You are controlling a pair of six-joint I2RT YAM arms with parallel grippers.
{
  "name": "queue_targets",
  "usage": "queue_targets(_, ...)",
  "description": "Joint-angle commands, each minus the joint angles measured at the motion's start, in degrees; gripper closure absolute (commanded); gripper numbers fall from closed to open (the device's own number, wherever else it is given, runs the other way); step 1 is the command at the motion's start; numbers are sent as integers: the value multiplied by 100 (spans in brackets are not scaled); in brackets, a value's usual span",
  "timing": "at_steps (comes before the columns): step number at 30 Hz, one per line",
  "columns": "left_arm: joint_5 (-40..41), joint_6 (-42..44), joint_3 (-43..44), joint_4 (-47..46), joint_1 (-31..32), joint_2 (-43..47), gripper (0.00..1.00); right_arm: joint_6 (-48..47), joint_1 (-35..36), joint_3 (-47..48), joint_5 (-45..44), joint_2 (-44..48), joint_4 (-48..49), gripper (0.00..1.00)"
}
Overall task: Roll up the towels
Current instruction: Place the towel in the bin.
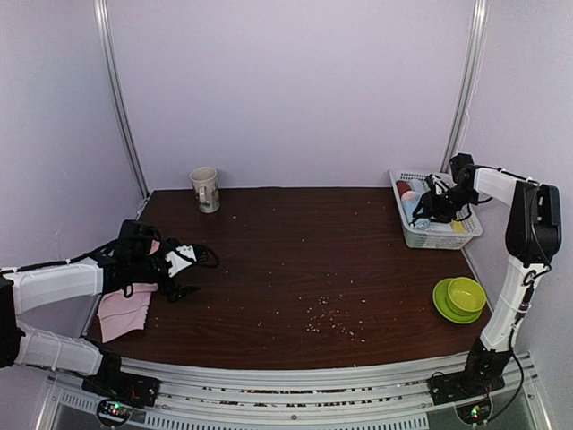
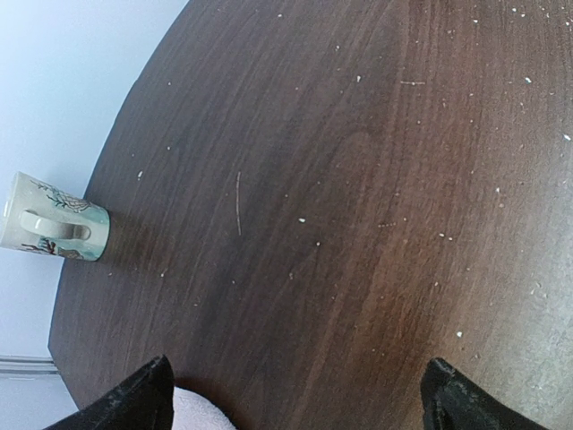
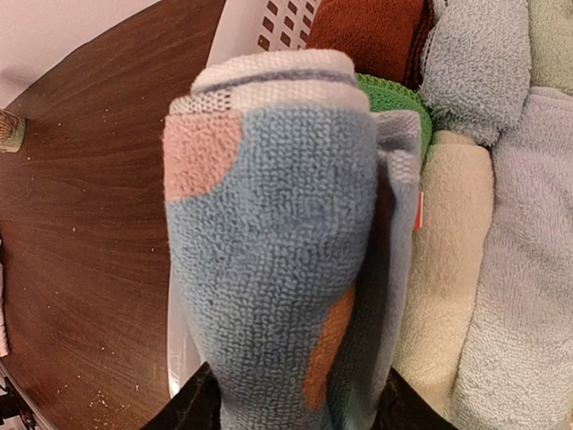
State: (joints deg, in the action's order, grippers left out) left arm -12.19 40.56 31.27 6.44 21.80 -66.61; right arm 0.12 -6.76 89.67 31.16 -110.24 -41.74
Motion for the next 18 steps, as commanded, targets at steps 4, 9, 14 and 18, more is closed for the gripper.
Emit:
queue_targets(4,-50,-61,-17,-213,-51,-36,2,-55,13,139,-178,168,-167,51)
queue_targets(9,-52,-57,-22,-213,-47,-15,2,-108,9,132,126,-25,-202,62)
queue_targets(14,-49,-57,-17,-213,-50,-14,2,-100,9,130,307,-183,-180,68)
queue_targets(18,-51,-58,-31,-217,-46,-17,2,-71,9,121,518,-263,-104,72)
